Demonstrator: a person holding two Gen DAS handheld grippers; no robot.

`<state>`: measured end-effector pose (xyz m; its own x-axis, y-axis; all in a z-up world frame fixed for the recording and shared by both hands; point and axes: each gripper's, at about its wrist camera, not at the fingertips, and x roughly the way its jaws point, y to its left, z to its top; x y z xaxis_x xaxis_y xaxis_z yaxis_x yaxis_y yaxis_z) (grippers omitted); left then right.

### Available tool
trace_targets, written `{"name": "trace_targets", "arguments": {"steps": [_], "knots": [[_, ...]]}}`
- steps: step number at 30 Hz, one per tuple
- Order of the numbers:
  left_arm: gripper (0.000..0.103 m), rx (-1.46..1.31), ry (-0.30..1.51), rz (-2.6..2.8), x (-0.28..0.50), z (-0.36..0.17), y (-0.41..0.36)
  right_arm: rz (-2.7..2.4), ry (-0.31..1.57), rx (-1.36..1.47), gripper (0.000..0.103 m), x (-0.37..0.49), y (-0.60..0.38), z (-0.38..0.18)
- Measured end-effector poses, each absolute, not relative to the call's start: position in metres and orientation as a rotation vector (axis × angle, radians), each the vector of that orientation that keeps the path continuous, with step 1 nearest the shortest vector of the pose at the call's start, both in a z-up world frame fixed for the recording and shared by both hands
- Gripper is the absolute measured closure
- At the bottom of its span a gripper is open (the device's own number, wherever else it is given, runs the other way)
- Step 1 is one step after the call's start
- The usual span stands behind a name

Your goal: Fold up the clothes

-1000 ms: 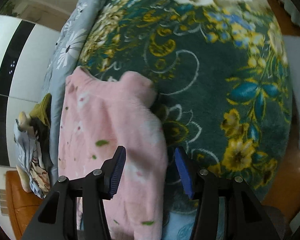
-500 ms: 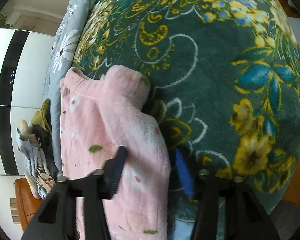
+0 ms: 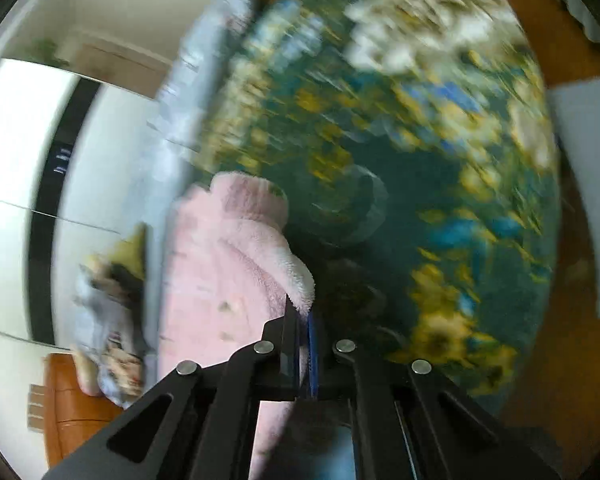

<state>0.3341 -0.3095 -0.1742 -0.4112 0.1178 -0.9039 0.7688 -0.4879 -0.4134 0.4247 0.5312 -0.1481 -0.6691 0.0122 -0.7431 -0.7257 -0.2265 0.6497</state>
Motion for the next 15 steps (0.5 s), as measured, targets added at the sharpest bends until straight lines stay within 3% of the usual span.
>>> {"name": "trace_targets", "arguments": {"steps": [2, 6, 12, 15], "knots": [[0.098, 1.323, 1.364, -1.872, 0.338, -0.187, -0.309, 1.920, 1.572, -0.852, 0.100, 0.422, 0.531, -0.155], [0.098, 1.208, 1.478, -1.914, 0.312, -0.158, -0.315, 1.942, 1.583, -0.832, 0.100, 0.404, 0.533, -0.139], [0.099, 1.035, 1.394, -2.167, 0.263, -0.062, -0.320, 2.089, 1.513, -0.731, 0.100, 0.361, 0.545, -0.067], [0.100, 1.001, 1.329, -2.217, 0.252, -0.043, -0.327, 2.143, 1.460, -0.712, 0.100, 0.346, 0.544, -0.041]]}}
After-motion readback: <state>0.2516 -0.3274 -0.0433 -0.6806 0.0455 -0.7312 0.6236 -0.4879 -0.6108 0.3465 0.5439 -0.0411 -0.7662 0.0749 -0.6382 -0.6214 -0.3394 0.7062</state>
